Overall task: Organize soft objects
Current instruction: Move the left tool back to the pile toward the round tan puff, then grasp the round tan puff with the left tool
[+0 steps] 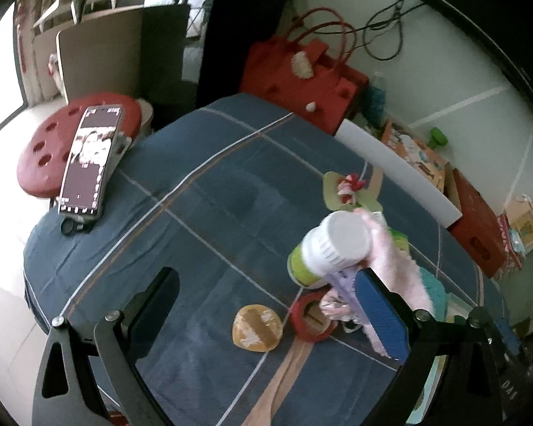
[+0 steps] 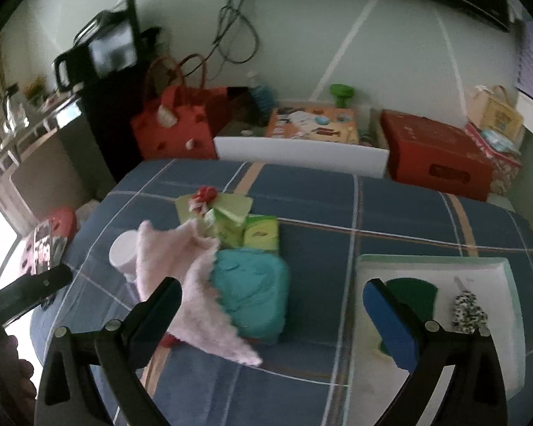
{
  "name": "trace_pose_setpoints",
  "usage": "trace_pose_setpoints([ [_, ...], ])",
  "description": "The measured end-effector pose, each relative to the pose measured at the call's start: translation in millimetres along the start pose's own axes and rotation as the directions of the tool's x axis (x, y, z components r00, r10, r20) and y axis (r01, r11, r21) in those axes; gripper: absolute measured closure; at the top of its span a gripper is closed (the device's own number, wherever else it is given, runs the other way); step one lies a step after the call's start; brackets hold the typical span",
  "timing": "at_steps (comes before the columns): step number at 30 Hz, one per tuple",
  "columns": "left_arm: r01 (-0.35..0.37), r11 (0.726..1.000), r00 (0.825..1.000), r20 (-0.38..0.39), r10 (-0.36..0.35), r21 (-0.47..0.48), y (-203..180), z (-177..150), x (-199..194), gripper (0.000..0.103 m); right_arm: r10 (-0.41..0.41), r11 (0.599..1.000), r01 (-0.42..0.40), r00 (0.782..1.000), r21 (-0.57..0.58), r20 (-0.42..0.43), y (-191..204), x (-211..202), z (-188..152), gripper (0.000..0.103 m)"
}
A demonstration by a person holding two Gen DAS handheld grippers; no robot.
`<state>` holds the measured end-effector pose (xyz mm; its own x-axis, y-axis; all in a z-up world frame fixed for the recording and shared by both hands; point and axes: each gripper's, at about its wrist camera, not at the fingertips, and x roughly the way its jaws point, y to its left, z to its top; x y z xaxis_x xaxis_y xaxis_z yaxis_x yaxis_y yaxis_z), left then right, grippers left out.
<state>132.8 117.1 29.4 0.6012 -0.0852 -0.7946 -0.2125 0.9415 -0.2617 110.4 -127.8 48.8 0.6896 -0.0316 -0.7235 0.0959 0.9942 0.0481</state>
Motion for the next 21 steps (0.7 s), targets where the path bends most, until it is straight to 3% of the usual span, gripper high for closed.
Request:
trace_pose_setpoints([
  [4,-0.016,0.999,1.000,-0.021,0.015,-0.030,11.8,-0.6,10.8,0.004,0.028,1.000,-0.028,0.999,-0.011,-0.026,15.3,13.3,-4.1,0.000],
  [12,-0.056,0.998,0.989,-0.140,0.056,0.001,16.4,-10.4,53.0,0.004,-0.016,0.997,0.010,0.996,-0.071,-0.093,34.3,29.8,-15.7,0.000],
  [16,-0.048,0.998,0.977,-0.204,0.056,0.042,11.1,-18.8,69.3,0.004,-0.034,0.996,0.022,0.991,-0.091,-0.132,37.9,33.0,-18.0,0.000],
  [21,-0.036,0.997,0.952,-0.302,0.056,0.071,6.1,-30.2,89.9,0.004,-0.040,0.997,0.028,0.981,-0.068,-0.190,34.1,34.3,-21.0,0.000],
])
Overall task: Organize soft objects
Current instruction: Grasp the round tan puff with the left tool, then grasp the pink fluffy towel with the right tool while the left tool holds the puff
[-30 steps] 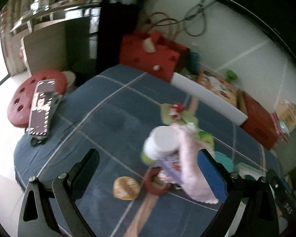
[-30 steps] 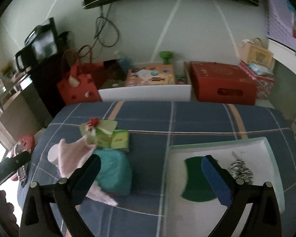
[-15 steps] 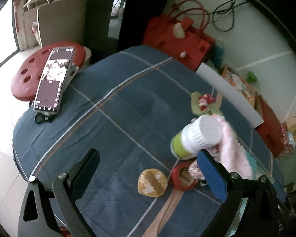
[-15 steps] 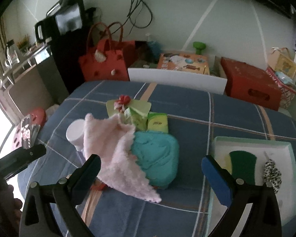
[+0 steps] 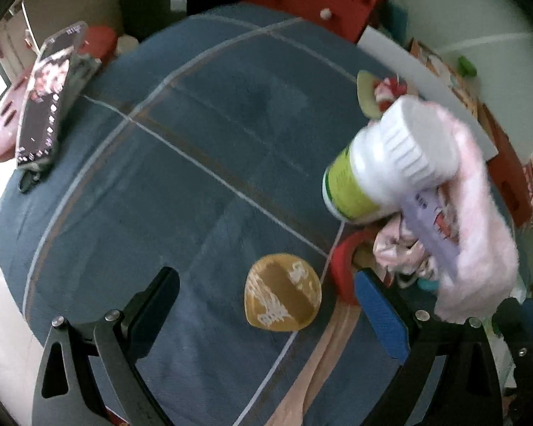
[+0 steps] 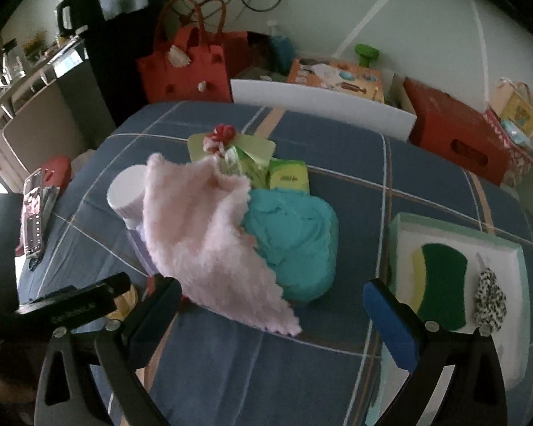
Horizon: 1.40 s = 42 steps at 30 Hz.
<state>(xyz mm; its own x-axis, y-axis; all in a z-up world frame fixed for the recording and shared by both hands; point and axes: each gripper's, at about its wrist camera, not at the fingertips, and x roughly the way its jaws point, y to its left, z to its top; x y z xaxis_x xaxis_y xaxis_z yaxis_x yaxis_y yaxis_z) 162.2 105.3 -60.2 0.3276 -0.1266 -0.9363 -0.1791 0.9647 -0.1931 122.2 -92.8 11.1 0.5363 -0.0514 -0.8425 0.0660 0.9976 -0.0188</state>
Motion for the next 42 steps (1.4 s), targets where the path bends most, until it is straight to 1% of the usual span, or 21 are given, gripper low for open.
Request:
trace_pose_setpoints([
  [2,-0.016,1.000,1.000,-0.020,0.016,0.002,-0.2,-1.0,4.6,0.004,-0.028,1.000,0.028,0.999,-0.008,-0.018,-1.3,-0.9,-1.3,0.000],
  [4,-0.026,1.000,0.999,-0.030,0.026,0.004,-0.7,-2.2,7.6,0.004,-0.031,0.999,0.031,0.999,-0.012,-0.030,-2.3,-2.9,-2.4,0.000],
  [8,-0.023,1.000,0.999,-0.046,0.024,0.020,-5.5,-3.0,13.9,0.005,0.005,1.000,-0.005,0.999,0.013,-0.048,-4.5,-5.3,-4.0,0.000],
  [10,-0.007,1.000,0.998,-0.055,0.009,0.024,-7.8,-4.0,15.7,0.008,-0.002,1.000,0.002,0.998,0.012,-0.057,-4.2,-4.2,-4.8,0.000],
  [13,0.003,1.000,0.999,-0.052,-0.001,0.031,-11.5,-5.0,16.4,0.009,-0.022,1.000,0.022,0.998,-0.001,-0.062,-3.1,-3.4,-5.6,0.000],
  [14,0.005,0.999,0.999,-0.052,-0.003,0.035,-13.9,-5.3,16.6,0.014,-0.023,1.000,0.023,0.998,-0.002,-0.063,-2.9,-3.0,-5.4,0.000],
  [15,0.010,0.999,0.999,-0.054,-0.008,0.037,-15.3,-5.6,17.2,0.021,-0.022,1.000,0.022,0.998,-0.002,-0.064,-2.9,-2.9,-5.4,0.000],
  [16,0.020,0.999,0.998,-0.062,-0.017,0.037,-16.3,-6.0,18.3,0.034,-0.021,1.000,0.021,0.998,-0.002,-0.064,-2.9,-2.9,-5.2,0.000],
  [19,0.018,0.999,0.997,-0.074,-0.015,0.037,-19.6,-5.9,22.2,0.036,-0.028,1.000,0.028,0.998,-0.008,-0.062,-1.5,-2.6,-5.2,0.000],
  [21,0.012,0.999,0.998,-0.068,-0.009,0.039,-21.0,-5.8,21.2,0.039,-0.037,0.999,0.036,0.998,-0.017,-0.057,0.1,-2.4,-5.4,0.000],
  [23,0.005,0.999,0.998,-0.067,-0.002,0.040,-19.9,-5.5,19.8,0.048,-0.040,0.999,0.039,0.998,-0.021,-0.053,1.0,-2.1,-5.1,0.000],
  [25,0.005,0.999,0.998,-0.063,-0.003,0.037,-18.4,-5.7,18.4,0.052,-0.036,0.999,0.035,0.998,-0.022,-0.050,1.9,-1.5,-5.1,0.000],
  [31,0.032,0.999,0.998,-0.052,-0.031,0.023,-14.6,-4.7,16.4,0.053,-0.015,0.999,0.013,0.999,-0.031,-0.034,5.6,-0.9,-4.2,0.000],
  [36,0.058,0.998,0.998,-0.022,-0.058,0.008,-11.0,-2.2,5.6,0.053,0.028,0.999,-0.027,1.000,-0.032,0.015,8.8,-6.6,-2.0,0.000],
  [42,0.080,0.997,0.997,0.012,-0.080,-0.013,-5.7,1.2,-9.8,0.053,0.057,0.993,-0.049,0.996,-0.109,0.067,22.8,-7.7,-1.0,0.000],
])
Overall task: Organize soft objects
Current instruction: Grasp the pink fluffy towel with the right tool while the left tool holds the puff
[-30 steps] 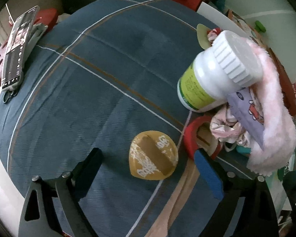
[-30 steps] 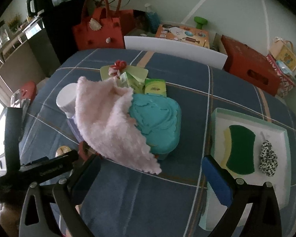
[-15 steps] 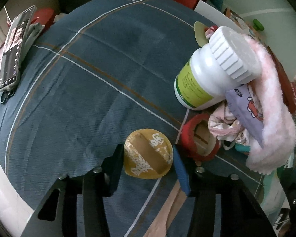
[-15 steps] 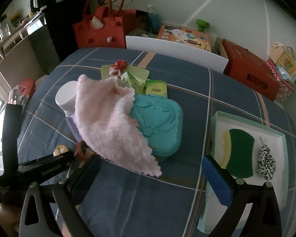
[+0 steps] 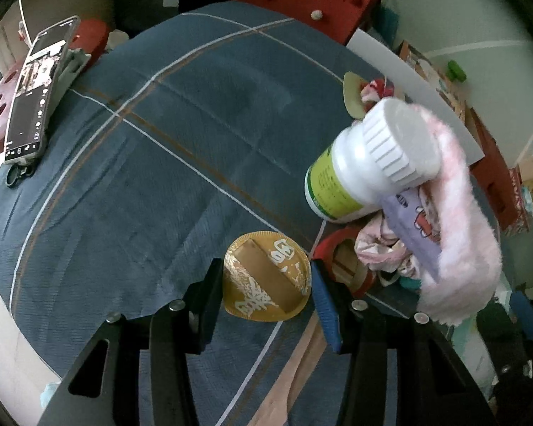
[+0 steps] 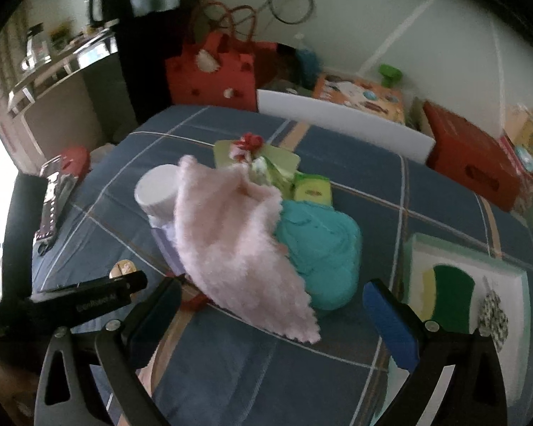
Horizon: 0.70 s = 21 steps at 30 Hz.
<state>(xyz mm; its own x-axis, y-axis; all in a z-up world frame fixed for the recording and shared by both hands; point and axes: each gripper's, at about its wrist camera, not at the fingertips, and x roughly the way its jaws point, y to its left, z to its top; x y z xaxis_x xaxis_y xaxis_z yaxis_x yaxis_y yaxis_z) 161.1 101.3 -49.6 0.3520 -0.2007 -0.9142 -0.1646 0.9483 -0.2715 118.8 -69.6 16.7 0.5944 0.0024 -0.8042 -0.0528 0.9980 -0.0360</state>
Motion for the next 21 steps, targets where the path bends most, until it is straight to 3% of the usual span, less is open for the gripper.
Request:
trace_pose_setpoints([
  [10,0.029,0.999,0.999,0.037,-0.027,-0.037,13.7,9.2,-14.4,0.053,0.004,0.998,-0.004,1.000,-0.061,0.008,14.5,12.3,5.0,0.003],
  [14,0.043,0.998,0.998,0.043,-0.041,-0.046,18.5,10.3,-14.4,0.053,-0.006,0.995,0.008,1.000,-0.095,0.016,22.8,13.0,6.4,0.016],
  [21,0.051,0.997,0.997,0.053,-0.048,-0.066,21.9,12.6,-13.3,0.053,-0.025,0.986,0.027,1.000,-0.165,0.013,42.4,20.2,9.4,0.020],
])
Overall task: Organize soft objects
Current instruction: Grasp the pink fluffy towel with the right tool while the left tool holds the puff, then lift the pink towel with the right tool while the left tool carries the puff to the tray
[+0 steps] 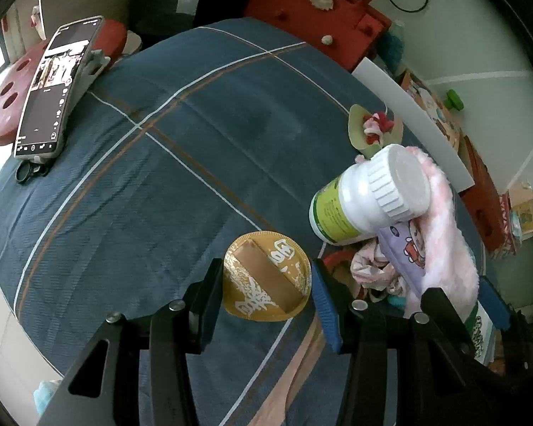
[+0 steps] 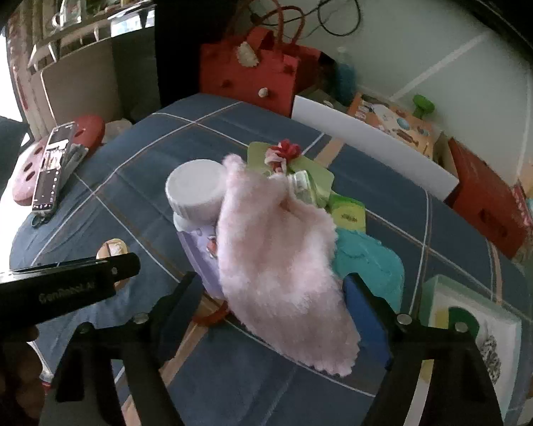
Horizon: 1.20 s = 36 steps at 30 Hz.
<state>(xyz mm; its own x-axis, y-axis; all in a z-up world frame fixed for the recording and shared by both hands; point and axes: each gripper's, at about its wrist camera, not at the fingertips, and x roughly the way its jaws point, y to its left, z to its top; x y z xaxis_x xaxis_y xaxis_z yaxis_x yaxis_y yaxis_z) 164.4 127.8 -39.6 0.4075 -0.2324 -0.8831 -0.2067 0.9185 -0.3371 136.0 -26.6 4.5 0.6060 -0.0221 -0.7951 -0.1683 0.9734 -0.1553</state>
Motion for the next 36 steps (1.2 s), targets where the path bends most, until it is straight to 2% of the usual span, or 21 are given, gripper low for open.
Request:
trace_pose_setpoints([
  [13,0.037,0.999,0.999,0.019,-0.037,-0.002,-0.8,5.1,-1.9,0.053,-0.091,0.992,0.089,0.996,-0.085,-0.018,17.3,20.6,8.9,0.041],
  [16,0.040,0.999,0.999,0.024,-0.040,-0.005,-0.4,5.9,-3.5,0.053,-0.096,0.992,0.094,0.995,-0.080,-0.014,14.3,20.7,10.8,0.050],
  [18,0.041,0.999,0.999,0.023,-0.040,-0.007,0.0,6.2,-3.4,0.053,-0.088,0.994,0.087,0.996,-0.070,-0.012,11.6,20.1,11.6,0.061],
  [26,0.047,0.999,0.999,0.028,-0.047,-0.004,1.2,6.0,-6.0,0.053,-0.054,0.998,0.054,0.999,-0.018,-0.004,-0.4,16.4,13.3,0.084],
  [36,0.045,0.999,0.998,0.048,-0.045,0.000,-0.5,5.0,-12.9,0.053,-0.024,0.999,0.022,0.999,0.040,0.048,-15.1,-0.4,17.1,0.091],
])
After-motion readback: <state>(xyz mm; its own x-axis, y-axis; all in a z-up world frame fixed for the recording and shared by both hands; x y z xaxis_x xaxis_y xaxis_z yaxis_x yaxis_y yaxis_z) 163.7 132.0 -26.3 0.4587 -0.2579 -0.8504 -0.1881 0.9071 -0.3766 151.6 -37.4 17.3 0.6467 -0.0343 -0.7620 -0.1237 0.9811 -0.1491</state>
